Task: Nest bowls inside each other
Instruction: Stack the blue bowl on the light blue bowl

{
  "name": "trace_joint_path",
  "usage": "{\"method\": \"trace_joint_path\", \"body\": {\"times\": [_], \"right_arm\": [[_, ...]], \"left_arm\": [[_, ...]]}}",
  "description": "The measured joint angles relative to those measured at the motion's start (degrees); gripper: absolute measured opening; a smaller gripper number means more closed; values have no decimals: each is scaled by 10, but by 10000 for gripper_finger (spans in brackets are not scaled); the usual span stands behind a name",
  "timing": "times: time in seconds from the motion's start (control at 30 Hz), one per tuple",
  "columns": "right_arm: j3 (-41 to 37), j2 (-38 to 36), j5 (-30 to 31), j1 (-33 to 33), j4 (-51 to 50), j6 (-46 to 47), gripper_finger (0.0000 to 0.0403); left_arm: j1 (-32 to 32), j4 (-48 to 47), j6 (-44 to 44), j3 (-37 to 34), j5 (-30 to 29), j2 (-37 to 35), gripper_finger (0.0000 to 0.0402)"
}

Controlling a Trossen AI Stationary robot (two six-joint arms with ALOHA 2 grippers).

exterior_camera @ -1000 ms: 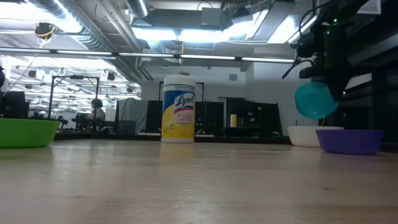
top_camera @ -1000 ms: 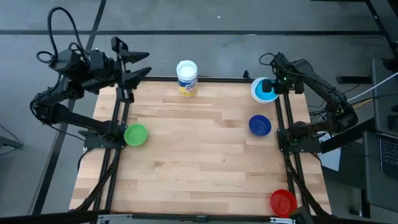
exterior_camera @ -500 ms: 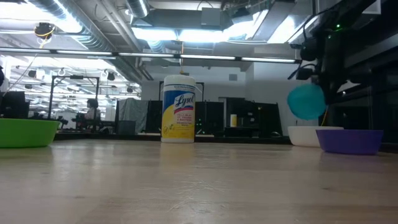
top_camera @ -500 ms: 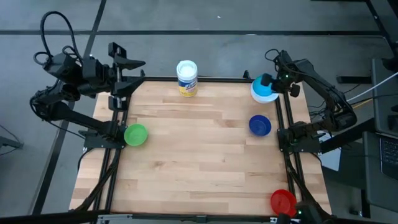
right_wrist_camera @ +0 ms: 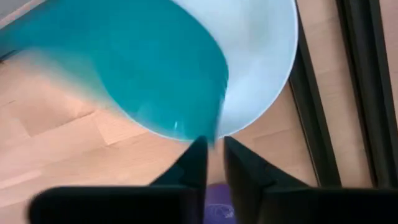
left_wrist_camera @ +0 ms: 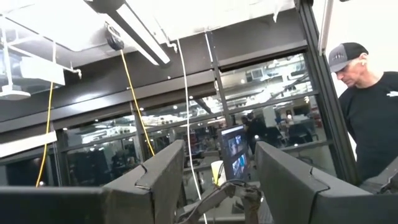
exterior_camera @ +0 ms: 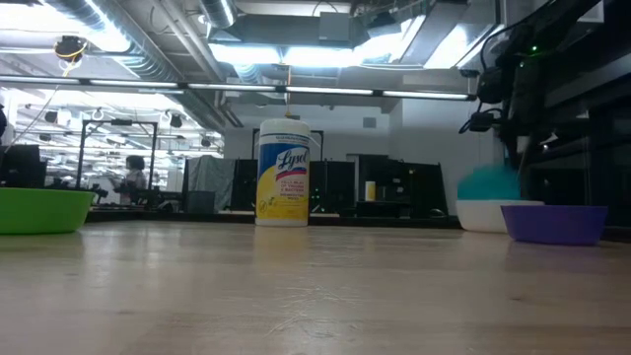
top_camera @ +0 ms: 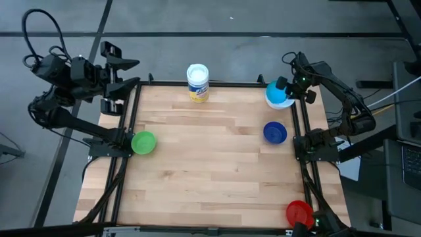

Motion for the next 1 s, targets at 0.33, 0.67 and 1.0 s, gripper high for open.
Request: {"method": "trace_joint_path", "body": {"times": [0.33, 0.67, 1.0], "right_arm": [[0, -1, 3, 1, -3, -15, 202], [0, -71, -26, 176, -82, -137, 185], [-43, -64, -30, 419, -143, -156, 162]], "left_arm": [[0, -20, 2, 0, 0, -12, 193], [0, -100, 2, 0, -39, -21, 193], [0, -110, -7, 0, -74, -20, 193]]}}
